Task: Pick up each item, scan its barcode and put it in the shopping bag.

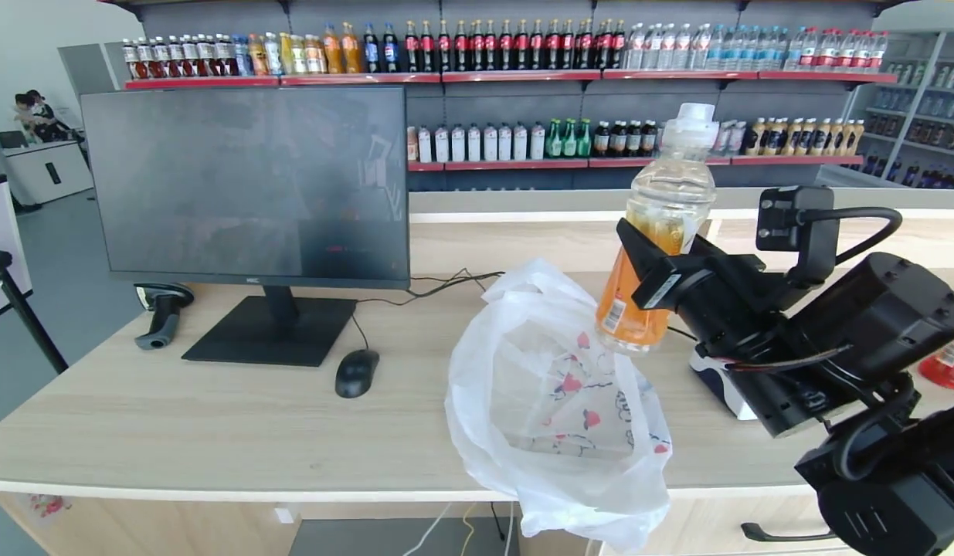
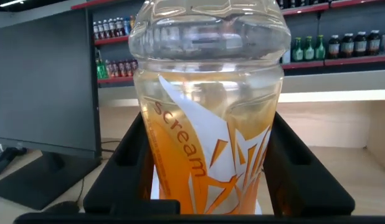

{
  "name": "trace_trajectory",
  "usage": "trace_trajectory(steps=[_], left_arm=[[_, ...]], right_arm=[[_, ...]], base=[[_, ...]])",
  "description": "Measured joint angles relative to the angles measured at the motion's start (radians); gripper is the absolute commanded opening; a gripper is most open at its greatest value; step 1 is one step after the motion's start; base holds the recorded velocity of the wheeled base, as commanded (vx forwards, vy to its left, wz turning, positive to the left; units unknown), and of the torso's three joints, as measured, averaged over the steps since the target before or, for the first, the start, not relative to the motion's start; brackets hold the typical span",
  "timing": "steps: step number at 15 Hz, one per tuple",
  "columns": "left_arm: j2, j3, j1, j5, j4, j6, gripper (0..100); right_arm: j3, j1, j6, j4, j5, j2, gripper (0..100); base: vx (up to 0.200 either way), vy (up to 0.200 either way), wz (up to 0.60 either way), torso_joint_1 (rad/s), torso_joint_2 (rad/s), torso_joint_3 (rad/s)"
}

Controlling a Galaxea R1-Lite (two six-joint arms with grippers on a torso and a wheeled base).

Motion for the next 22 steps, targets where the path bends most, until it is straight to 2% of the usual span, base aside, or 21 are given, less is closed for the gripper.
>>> trace_trajectory(steps=[10,22], left_arm=[[0.000,0.000,0.000,0.000,-0.001,0.000,100],[0.000,0.000,0.000,0.000,-0.001,0.000,100]], right_arm=[[0.077,0.002,0.011,-0.002,0.000,0.063,0],[-0.026,-0.038,0.029,-0.002,-0.002,0.256,0]], base=[[0.000,0.000,0.00,0.000,0.00,0.000],[0.000,0.000,0.00,0.000,0.00,0.000]])
